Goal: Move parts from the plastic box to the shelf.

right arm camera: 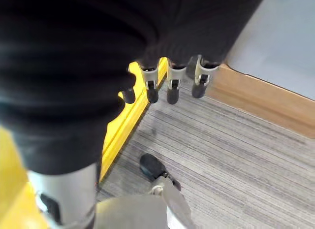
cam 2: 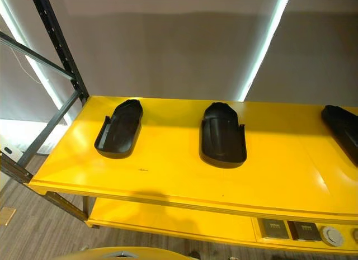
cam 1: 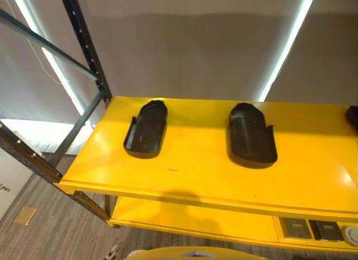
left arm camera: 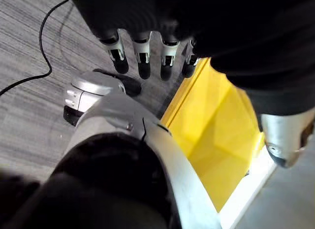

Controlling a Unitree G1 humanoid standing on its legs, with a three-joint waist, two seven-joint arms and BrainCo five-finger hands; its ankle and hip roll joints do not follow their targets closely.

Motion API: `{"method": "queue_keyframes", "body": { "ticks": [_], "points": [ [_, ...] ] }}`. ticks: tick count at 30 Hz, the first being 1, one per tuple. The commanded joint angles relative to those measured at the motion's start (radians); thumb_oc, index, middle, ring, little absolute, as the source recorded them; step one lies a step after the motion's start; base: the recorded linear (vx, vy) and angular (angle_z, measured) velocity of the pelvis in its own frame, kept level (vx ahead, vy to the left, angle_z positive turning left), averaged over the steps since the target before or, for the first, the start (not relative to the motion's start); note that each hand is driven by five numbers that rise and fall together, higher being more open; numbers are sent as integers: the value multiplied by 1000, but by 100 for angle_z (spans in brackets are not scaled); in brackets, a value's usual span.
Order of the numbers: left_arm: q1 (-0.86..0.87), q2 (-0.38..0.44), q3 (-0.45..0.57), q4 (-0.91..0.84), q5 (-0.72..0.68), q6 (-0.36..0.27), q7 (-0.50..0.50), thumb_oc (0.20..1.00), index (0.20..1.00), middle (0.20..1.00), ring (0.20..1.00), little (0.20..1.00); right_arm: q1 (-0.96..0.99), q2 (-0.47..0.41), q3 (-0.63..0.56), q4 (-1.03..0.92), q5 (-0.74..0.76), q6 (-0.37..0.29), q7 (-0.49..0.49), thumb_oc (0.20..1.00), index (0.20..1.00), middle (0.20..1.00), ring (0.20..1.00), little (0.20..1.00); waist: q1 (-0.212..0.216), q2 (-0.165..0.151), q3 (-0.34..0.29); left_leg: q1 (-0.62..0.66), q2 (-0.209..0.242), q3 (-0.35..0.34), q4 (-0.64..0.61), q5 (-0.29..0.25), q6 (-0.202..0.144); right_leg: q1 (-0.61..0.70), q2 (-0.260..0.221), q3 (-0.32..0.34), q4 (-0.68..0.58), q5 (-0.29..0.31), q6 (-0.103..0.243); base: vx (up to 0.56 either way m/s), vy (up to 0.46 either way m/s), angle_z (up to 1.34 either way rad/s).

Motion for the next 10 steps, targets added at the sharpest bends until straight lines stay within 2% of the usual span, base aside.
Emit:
{"method": "queue_keyframes", "body": {
  "ticks": [1, 2, 5, 10],
  "points": [
    [-77, 36, -3, -46, 64, -128, 77, 1000, 1000, 1000, 1000, 1000, -58, -8, 14, 33, 32, 3, -41, 1000, 1000, 1000, 1000, 1000, 12, -17, 62, -45, -21, 19, 66, -18, 40, 6, -33, 30, 56, -47, 36, 0, 0, 0],
    [-90, 22, -39, -69, 117, -147, 114, 1000, 1000, 1000, 1000, 1000, -49, -3, 11, 33, 37, 5, -51, 1000, 1000, 1000, 1000, 1000, 11, -20, 68, -47, -23, 16, 72, -22, 41, 8, -35, 30, 56, -44, 36, 0, 0, 0],
    [-101, 14, -84, -79, 184, -139, 144, 1000, 1000, 1000, 1000, 1000, -45, 4, 15, 35, 37, 8, -62, 1000, 1000, 1000, 1000, 1000, 7, -22, 72, -42, -24, 15, 73, -27, 42, 13, -34, 32, 55, -45, 35, 0, 0, 0],
    [-112, 31, -121, -97, 200, -155, 175, 1000, 1000, 1000, 1000, 1000, -45, -2, 21, 32, 34, 11, -62, 1000, 1000, 1000, 1000, 1000, -6, -20, 70, -29, -20, 24, 74, -31, 40, 18, -28, 46, 55, -50, 35, 6, 2, 0]
  ]
}}
